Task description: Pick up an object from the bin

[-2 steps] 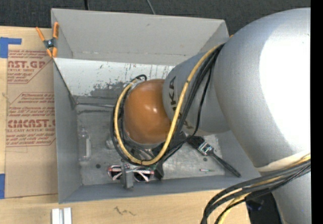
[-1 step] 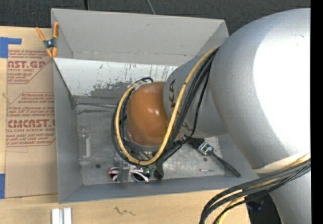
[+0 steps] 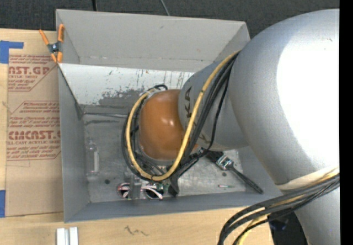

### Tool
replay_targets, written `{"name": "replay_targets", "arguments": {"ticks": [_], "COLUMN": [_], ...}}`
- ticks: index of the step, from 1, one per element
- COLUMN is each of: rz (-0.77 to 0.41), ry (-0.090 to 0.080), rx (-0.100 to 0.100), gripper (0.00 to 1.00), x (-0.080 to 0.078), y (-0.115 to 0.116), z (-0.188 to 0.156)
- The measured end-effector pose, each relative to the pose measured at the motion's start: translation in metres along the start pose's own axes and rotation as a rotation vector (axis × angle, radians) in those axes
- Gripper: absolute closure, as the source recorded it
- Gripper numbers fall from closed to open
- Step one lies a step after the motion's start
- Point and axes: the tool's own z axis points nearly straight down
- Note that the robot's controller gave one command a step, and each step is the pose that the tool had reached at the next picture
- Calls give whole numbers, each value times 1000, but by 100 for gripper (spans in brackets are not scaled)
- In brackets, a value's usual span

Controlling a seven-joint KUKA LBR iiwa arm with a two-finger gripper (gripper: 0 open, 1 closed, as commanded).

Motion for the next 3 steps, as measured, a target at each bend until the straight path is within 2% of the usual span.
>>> {"name": "replay_targets", "arguments": {"ticks": [1,2,3], "rz": [0,0,-1], "ry": [1,10,4], "rx": [0,3,1], "gripper": [100,100,100], "x": [0,2,0], "y": [0,0,1], "z": [-1,-8,-55]}}
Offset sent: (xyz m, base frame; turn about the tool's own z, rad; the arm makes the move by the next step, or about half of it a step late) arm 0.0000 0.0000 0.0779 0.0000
